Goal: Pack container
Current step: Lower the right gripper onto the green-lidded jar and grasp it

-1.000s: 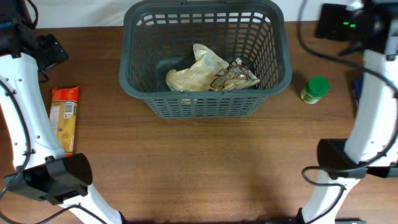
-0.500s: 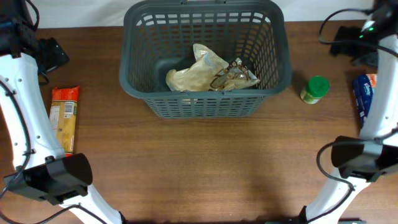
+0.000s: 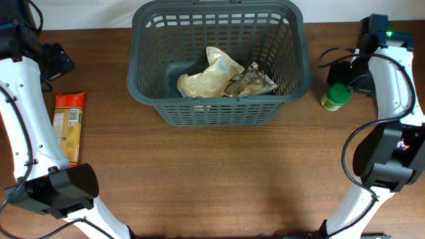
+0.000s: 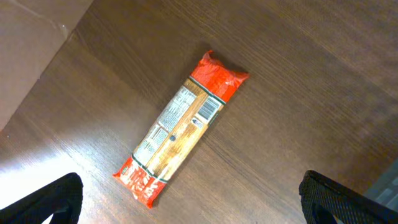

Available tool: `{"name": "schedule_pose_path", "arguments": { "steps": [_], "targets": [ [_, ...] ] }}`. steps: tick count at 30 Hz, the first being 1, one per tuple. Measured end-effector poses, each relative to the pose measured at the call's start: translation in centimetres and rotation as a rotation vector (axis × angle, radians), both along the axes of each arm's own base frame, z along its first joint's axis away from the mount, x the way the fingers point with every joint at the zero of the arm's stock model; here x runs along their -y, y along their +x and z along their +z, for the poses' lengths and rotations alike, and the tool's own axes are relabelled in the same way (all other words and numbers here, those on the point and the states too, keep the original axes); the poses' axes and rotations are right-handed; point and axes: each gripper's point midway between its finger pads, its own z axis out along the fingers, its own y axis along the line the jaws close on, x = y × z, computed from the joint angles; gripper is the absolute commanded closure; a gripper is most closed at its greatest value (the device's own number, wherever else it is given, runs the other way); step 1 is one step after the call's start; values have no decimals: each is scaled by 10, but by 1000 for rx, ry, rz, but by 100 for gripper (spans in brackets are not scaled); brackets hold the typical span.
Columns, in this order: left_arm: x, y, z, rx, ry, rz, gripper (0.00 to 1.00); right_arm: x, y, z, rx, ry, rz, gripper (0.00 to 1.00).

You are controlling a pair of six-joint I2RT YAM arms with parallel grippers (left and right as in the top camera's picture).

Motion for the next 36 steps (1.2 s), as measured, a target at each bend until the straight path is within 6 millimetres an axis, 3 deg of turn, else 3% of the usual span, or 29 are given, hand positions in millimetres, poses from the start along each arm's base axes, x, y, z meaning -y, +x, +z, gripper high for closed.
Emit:
{"name": "schedule_pose_path", "arguments": {
  "steps": [12, 24, 36],
  "targets": [
    [0, -2, -1, -7, -2, 0, 1, 3, 15, -17, 45, -11, 24, 1],
    [0, -2, -1, -7, -2, 0, 1, -2, 17, -66, -34, 35, 31, 1],
    [0, -2, -1, -7, -2, 0, 1, -2, 20, -72, -35, 39, 32, 1]
  ]
}}
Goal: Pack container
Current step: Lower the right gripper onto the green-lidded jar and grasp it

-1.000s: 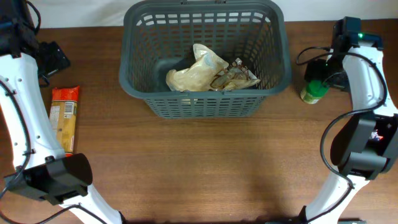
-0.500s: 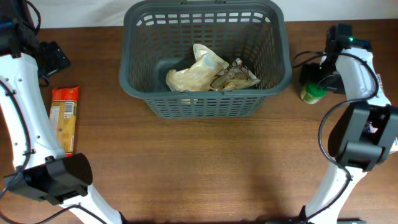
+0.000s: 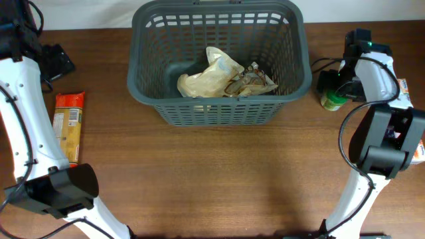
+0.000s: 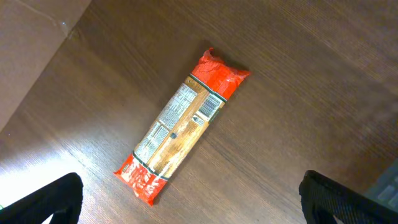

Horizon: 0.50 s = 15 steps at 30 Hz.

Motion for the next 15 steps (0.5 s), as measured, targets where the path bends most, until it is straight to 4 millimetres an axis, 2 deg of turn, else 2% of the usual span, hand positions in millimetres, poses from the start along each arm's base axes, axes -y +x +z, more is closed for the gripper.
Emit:
{"name": "schedule_pose_path", "arguments": {
  "steps": [15],
  "targets": [
    [0, 0, 0, 0, 0, 0, 1, -1, -1, -7, -15, 6, 3, 5]
  ]
}}
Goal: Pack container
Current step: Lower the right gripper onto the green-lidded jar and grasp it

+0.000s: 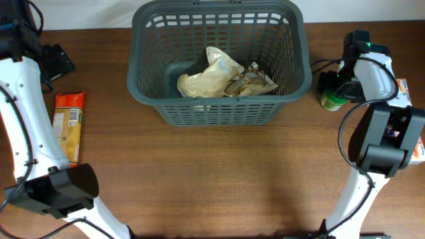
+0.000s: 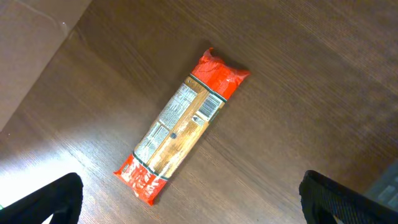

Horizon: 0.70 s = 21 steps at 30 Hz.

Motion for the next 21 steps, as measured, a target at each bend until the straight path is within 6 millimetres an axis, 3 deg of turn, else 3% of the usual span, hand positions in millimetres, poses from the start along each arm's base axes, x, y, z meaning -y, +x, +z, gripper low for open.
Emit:
{"name": "schedule_pose_path", "arguments": {
  "steps": [6, 8, 10, 12, 14, 21],
  "targets": [
    [0, 0, 0, 0, 0, 0, 1, 0, -2, -9, -21, 4, 1, 7],
    [0, 0, 0, 0, 0, 0, 1, -1, -2, -13, -29, 6, 2, 18],
    [0, 0, 0, 0, 0, 0, 1, -1, -3, -15, -35, 8, 13, 42],
    [0, 0, 0, 0, 0, 0, 1, -1, -3, -16, -35, 10, 11, 74],
    [0, 0, 0, 0, 0, 0, 1, 1, 3, -9, -8, -4, 6, 95],
    [0, 0, 0, -1, 0, 0, 1, 1, 2, -9, -12, -3, 10, 96]
  ]
}}
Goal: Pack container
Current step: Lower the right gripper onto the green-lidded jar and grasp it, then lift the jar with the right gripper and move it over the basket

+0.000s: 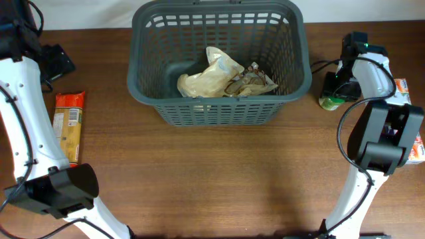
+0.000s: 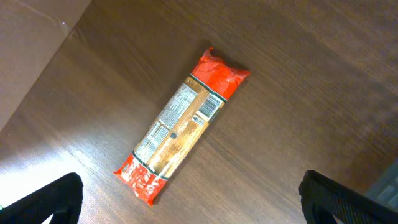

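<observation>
A grey plastic basket [image 1: 219, 106] stands at the back middle of the table and holds crumpled snack bags [image 1: 222, 76]. A red and orange packet [image 2: 180, 127] lies flat on the wood at the left [image 1: 68, 126]. My left gripper [image 2: 191, 190] hangs high above it, open, with its fingers [image 2: 50, 199] far apart and nothing between them. My right gripper [image 1: 337, 81] sits right of the basket, low over a green-lidded jar [image 1: 327, 101] and covering most of it. How its jaws stand is hidden.
A colourful box [image 1: 404, 87] lies right of the right arm, and another [image 1: 416, 149] at the table's right edge. Black cables [image 1: 322, 63] run beside the basket's right wall. The table's left edge [image 2: 37, 68] shows in the left wrist view.
My right gripper has shifted slightly to the right and now covers more of the green-lidded jar. The left gripper and the packet have not moved.
At first my right gripper was behind the jar, whose green lid showed fully. It then came down over the jar's top and stayed there, edging right. All along, the left gripper hung open above the packet.
</observation>
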Available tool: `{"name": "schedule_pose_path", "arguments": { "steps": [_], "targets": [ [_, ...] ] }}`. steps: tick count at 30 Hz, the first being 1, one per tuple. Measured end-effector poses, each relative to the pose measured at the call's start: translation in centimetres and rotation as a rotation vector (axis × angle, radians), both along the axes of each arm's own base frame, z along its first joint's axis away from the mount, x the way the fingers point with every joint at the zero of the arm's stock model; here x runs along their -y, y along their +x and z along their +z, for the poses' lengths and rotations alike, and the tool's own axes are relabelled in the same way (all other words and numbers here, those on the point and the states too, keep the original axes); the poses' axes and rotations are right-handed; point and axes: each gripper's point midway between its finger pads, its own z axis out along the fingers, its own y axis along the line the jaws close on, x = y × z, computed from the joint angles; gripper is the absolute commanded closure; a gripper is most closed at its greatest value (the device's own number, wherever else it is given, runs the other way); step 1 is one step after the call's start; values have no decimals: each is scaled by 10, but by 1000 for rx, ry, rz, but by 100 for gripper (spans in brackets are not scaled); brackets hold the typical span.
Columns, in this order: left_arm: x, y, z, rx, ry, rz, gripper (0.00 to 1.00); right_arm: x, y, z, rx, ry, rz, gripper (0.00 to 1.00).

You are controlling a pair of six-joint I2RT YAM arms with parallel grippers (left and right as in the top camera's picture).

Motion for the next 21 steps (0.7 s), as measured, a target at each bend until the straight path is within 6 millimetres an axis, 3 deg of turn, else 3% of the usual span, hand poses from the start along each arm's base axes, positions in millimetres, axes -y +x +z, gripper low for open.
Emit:
{"name": "schedule_pose_path", "arguments": {
  "steps": [9, 12, 17, 21],
  "targets": [
    [0, 0, 0, -1, -1, 0, 1, -2, -9, 4, -44, 10, 0, 96],
    [0, 0, 0, -2, -1, 0, 1, -1, -4, 18, -39, 11, -1, 96],
    [0, -1, 0, -3, -1, 0, 1, 5, 28, 81, 97, -12, 1, 96],
    [0, -1, 0, -3, -2, 0, 1, 8, 48, 157, 262, -41, 3, 96]
  ]
}}
